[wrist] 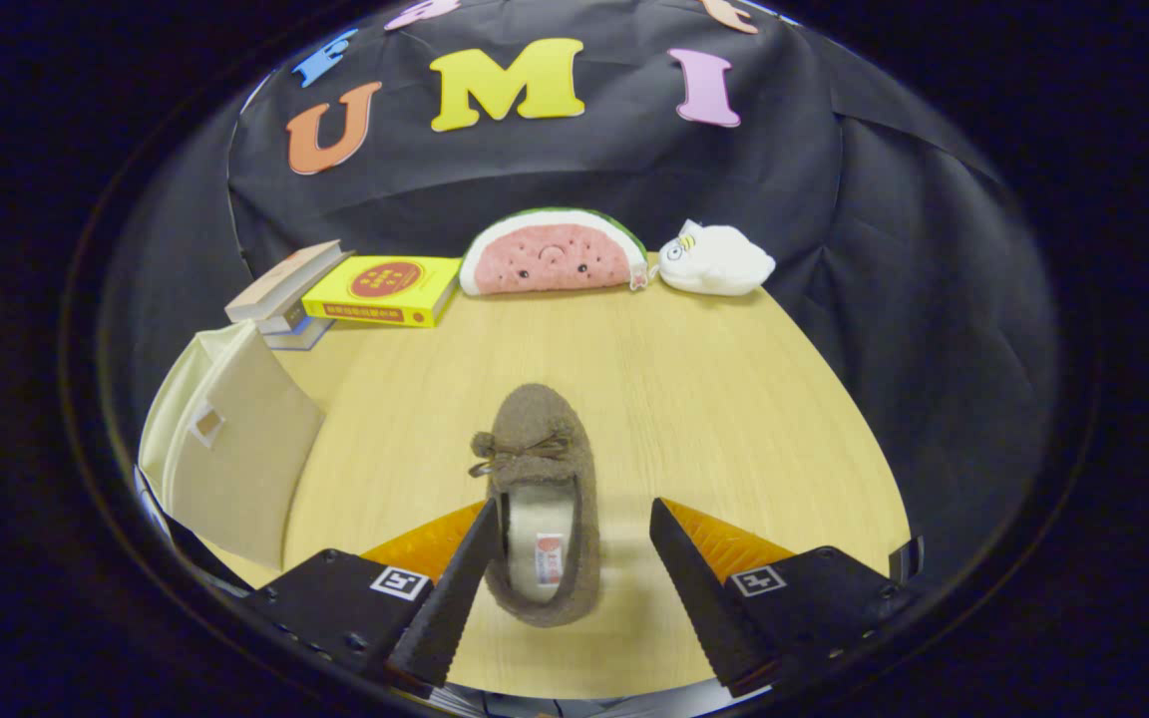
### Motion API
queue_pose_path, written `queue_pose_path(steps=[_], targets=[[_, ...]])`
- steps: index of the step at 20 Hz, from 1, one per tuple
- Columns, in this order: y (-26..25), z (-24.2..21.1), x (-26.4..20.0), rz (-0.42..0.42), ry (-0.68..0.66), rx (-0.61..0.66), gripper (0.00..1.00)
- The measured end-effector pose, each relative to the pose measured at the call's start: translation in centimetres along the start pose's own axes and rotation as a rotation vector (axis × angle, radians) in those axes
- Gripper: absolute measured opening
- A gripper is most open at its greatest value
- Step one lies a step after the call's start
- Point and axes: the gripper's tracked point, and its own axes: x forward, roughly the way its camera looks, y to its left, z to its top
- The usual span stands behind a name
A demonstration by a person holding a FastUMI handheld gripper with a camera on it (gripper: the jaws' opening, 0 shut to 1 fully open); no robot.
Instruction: Open the storage box then place both shoes into the box .Put the left shoe in first, then the right shoe, with the right side of both shoes facing outward in a uniform manner.
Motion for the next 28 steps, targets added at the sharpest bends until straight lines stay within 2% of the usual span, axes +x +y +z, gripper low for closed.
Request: queue_pose_path(steps=[3,6,8,10,13,14,16,17,21,28], targets=[[-0.8,-0.7,2.1,-0.013,0.053,-0.014,0.88],[-0.6,-1.8,3.5,0.022,0.123,-0.009,0.69],[0.0,-2.3,4.6,0.014,0.13,-0.023,0.56],[0.1,-2.5,5.3,0.013,0.141,-0.028,0.56],[0.6,-2.8,6.4,0.042,0.171,0.037,0.22],[0.5,-2.9,6.3,0.055,0.173,0.024,0.1],[0.3,-2.6,6.7,0.058,0.161,0.019,0.11],[0.6,-2.6,6.3,0.058,0.159,0.032,0.0],[0.6,-2.1,5.1,0.073,0.147,0.078,0.0],[2.7,1.8,-1.7,0.107,0.051,0.095,0.0]])
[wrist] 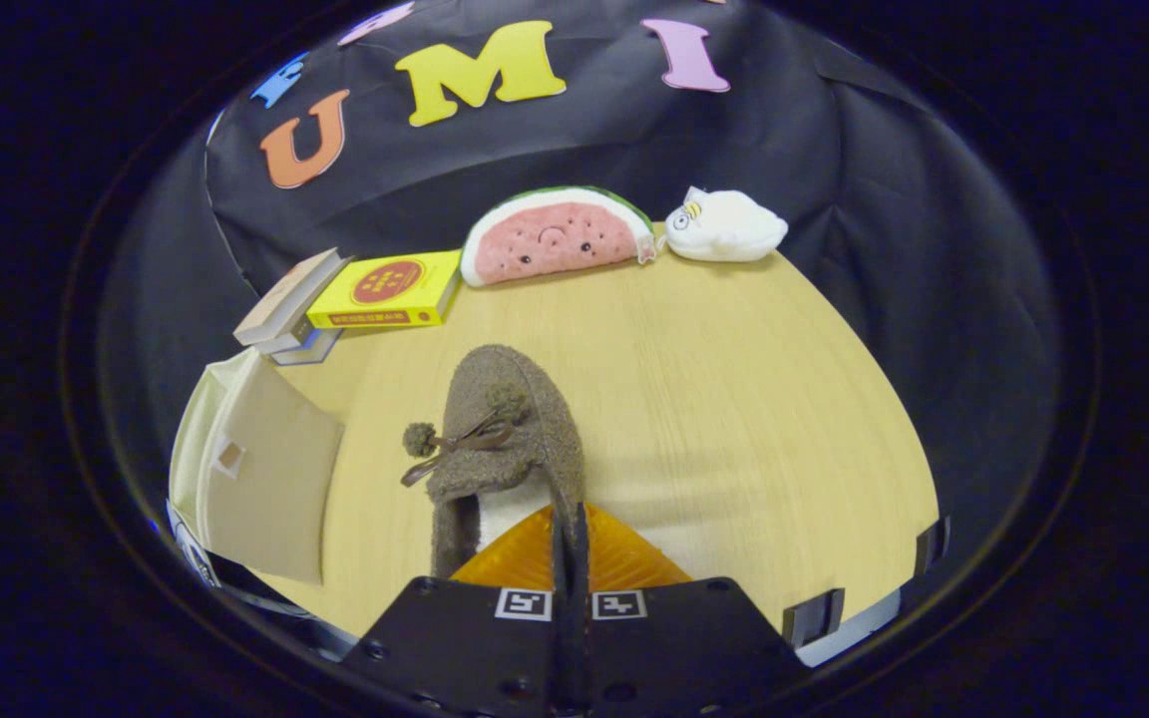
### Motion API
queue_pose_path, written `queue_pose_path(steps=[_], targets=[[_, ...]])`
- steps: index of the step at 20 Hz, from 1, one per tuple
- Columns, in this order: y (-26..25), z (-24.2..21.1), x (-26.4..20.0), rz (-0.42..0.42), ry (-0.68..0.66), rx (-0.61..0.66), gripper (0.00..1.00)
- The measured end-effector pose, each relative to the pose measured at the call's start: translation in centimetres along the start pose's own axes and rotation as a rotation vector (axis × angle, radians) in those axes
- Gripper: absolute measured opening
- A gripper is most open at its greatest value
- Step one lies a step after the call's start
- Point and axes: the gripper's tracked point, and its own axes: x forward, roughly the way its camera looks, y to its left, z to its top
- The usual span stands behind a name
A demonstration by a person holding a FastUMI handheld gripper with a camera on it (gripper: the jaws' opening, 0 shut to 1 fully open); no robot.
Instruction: Open the storage box then place both shoes into the box .Put the left shoe in first, then the right shoe, with the right side of both shoes facing outward in a uniform manner.
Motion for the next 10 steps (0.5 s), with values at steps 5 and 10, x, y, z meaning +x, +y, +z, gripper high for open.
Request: queue_pose_path(steps=[5,10], targets=[[5.0,2.8,-5.3,0.054,-0.075,0.011,0.0],[10.6,4.4,-9.4,0.107,-0.133,0.031,0.0]])
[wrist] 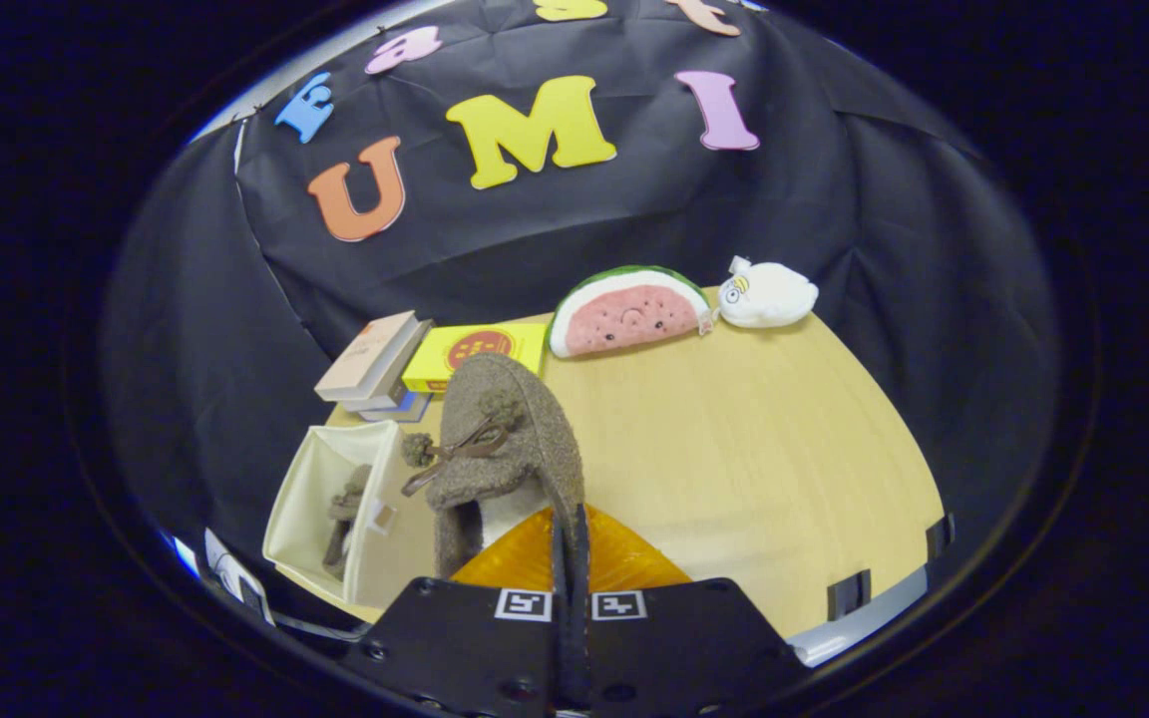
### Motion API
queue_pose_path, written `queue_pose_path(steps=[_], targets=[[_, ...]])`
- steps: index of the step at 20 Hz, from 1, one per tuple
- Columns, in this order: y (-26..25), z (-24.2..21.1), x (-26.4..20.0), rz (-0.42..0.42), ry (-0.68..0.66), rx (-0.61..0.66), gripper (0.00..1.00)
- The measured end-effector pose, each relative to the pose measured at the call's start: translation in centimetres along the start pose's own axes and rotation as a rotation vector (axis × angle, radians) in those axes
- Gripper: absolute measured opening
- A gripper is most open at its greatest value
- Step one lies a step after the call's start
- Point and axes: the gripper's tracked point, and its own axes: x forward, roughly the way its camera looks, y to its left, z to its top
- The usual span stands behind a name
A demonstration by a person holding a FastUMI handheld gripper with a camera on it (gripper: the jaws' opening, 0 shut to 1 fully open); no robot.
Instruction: Open the storage box then place both shoes into the box .Put the left shoe in first, then the right shoe, with the right side of both shoes facing outward in a uniform manner.
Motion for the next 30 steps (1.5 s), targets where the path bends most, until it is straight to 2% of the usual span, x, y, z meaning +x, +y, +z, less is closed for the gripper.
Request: queue_pose_path(steps=[10,14,20,22,26,30], targets=[[11.6,0.3,-3.2,0.052,-0.147,-0.061,0.0],[17.4,-1.7,-1.6,0.108,-0.141,-0.074,0.0],[23.7,-5.4,3.2,0.123,-0.124,-0.083,0.0],[24.4,-6.3,4.9,0.109,-0.134,-0.064,0.0],[23.9,-7.4,7.3,0.023,-0.173,-0.045,0.0],[23.1,-9.2,8.9,-0.015,-0.153,-0.003,0.0]])
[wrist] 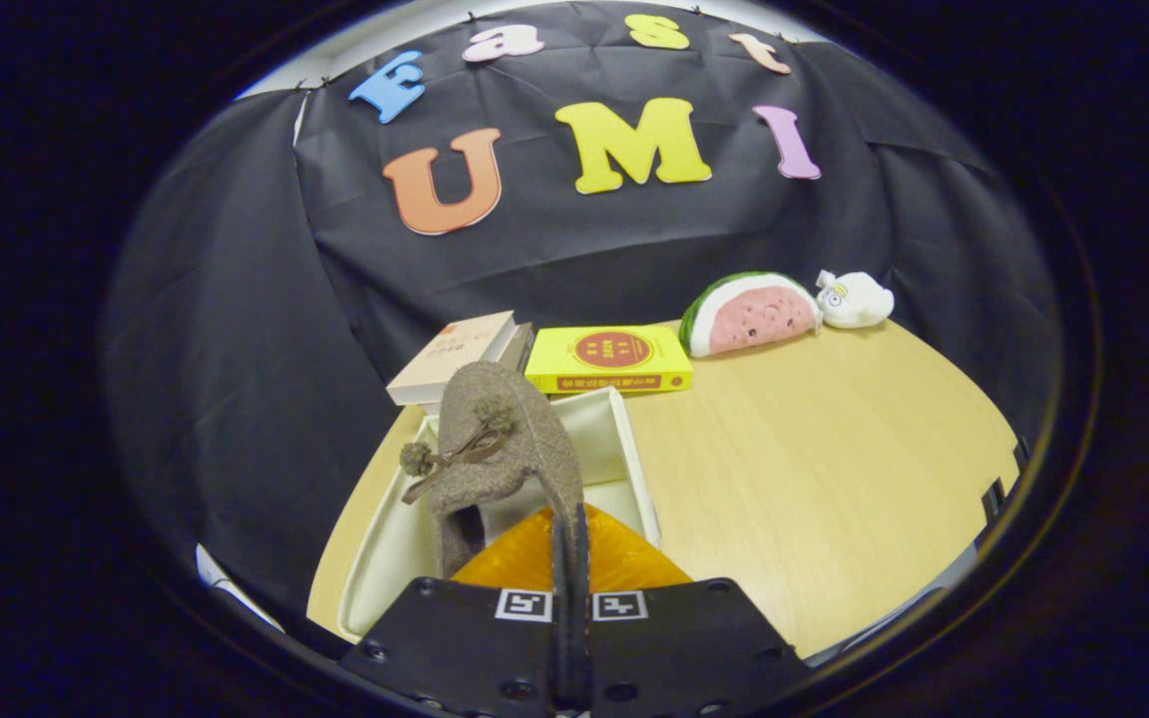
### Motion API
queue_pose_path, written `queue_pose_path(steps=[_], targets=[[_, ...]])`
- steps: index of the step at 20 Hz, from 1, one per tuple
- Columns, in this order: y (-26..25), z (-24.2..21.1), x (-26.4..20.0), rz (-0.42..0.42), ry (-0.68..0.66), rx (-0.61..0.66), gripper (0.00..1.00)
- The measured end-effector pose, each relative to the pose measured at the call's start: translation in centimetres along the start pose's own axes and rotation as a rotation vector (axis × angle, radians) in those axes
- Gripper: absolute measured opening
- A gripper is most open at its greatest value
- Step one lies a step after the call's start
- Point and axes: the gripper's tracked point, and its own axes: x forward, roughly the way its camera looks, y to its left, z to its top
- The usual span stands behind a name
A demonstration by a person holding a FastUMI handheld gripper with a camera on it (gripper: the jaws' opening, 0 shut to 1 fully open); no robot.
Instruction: Open the storage box then place both shoes into the box .Put the left shoe in first, then the right shoe, with the right side of both shoes facing outward in a uniform manner.
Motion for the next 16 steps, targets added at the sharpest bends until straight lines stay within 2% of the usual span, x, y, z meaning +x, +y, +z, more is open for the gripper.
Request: queue_pose_path(steps=[5,8,10,11,12,16], targets=[[-1.0,-0.3,0.5,-0.068,-0.03,-0.024,0.01],[-1.3,-0.5,0.5,-0.068,-0.032,0.001,0.05],[-0.7,-0.2,0.3,-0.039,-0.045,0.007,0.07],[-0.9,0.4,0.0,-0.041,-0.073,-0.002,0.13],[-1.3,1.2,-0.5,-0.061,-0.106,-0.021,0.14],[-1.1,3.1,-2.6,-0.055,-0.198,-0.076,0.16]])
